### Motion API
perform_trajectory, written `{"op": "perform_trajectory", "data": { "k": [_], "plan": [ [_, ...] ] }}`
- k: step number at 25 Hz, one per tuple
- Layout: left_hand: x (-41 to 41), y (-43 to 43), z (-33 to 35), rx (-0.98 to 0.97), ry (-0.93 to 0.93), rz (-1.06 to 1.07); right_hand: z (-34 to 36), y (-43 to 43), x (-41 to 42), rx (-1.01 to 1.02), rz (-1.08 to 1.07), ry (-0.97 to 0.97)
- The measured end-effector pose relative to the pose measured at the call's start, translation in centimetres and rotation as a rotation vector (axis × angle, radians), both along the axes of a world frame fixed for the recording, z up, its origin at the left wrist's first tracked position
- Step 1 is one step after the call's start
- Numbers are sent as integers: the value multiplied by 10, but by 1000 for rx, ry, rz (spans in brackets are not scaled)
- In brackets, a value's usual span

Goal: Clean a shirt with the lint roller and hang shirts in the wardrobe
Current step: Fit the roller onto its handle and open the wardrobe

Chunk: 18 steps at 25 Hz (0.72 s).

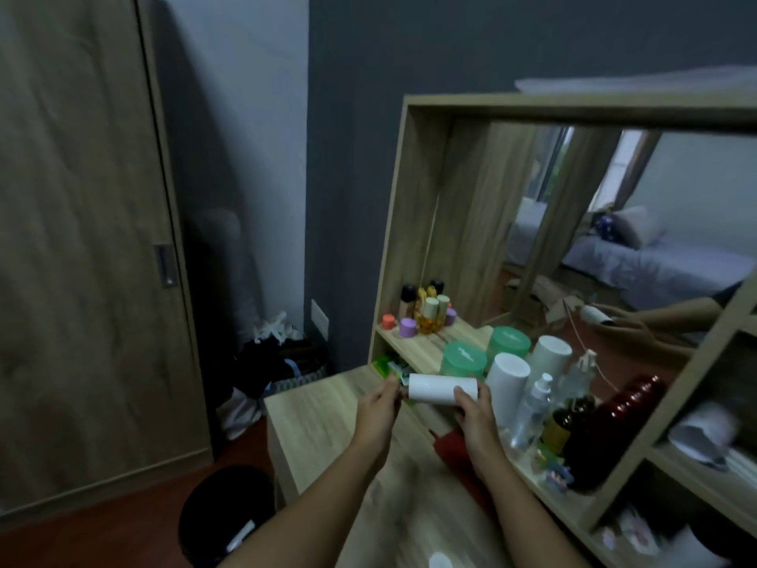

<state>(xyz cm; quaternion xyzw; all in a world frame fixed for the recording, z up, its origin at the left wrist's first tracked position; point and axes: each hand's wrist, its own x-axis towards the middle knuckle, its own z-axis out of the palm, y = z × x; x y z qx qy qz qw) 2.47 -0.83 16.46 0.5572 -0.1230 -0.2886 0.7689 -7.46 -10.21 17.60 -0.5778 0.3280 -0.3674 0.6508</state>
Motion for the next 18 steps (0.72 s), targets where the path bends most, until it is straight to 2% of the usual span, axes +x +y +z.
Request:
{"op": "perform_trajectory", "data": {
  "k": [4,10,15,18],
  "plan": [
    [18,13,39,-179,-44,12,35,13,32,-75,72,-79],
    [72,42,88,-240,-172,72,87,40,91,-87,217,-215],
    [113,70,168,-334,-331,158,156,68,134,-101,302,-430],
    [112,98,210,-463,-421,177,205,92,152,-165,361,-463]
  ]
}}
